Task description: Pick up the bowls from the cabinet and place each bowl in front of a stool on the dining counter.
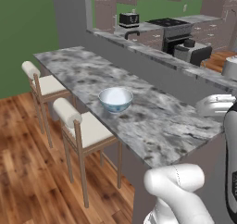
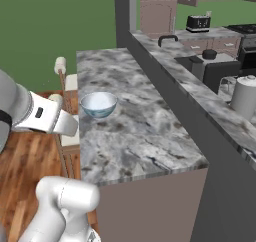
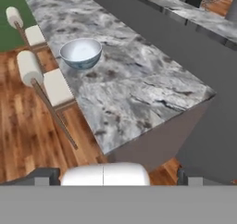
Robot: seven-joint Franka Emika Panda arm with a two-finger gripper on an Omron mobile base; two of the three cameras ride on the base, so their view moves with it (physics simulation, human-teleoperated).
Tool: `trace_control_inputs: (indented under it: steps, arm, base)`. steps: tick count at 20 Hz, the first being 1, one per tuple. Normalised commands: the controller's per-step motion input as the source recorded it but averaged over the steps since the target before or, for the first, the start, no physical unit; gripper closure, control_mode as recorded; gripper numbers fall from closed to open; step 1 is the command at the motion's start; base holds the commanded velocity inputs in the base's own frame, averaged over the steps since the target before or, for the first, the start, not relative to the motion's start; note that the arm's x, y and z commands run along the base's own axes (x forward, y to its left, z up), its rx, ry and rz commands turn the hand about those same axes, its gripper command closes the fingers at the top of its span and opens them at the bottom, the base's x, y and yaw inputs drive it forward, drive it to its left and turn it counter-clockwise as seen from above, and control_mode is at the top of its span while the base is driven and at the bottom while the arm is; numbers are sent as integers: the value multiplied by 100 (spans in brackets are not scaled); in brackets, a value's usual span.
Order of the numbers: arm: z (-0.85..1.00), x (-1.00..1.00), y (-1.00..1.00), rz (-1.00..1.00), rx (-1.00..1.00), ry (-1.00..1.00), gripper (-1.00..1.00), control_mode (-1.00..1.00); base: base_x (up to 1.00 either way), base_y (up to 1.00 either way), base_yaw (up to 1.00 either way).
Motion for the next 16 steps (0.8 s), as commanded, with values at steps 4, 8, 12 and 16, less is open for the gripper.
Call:
trace_control_inputs:
  steps: [4, 8, 12, 16]
  arm:
    - [0, 0, 0, 0, 0, 0, -100, 100]
    - [0, 0, 0, 0, 0, 0, -100, 100]
    - [0, 0, 0, 0, 0, 0, -100, 100]
    - [0, 0, 0, 0, 0, 0, -100, 100]
  base:
    - [-91, -65, -7]
    - [-100, -98, -24]
    - [-74, -73, -46]
    - [-7, -57, -73]
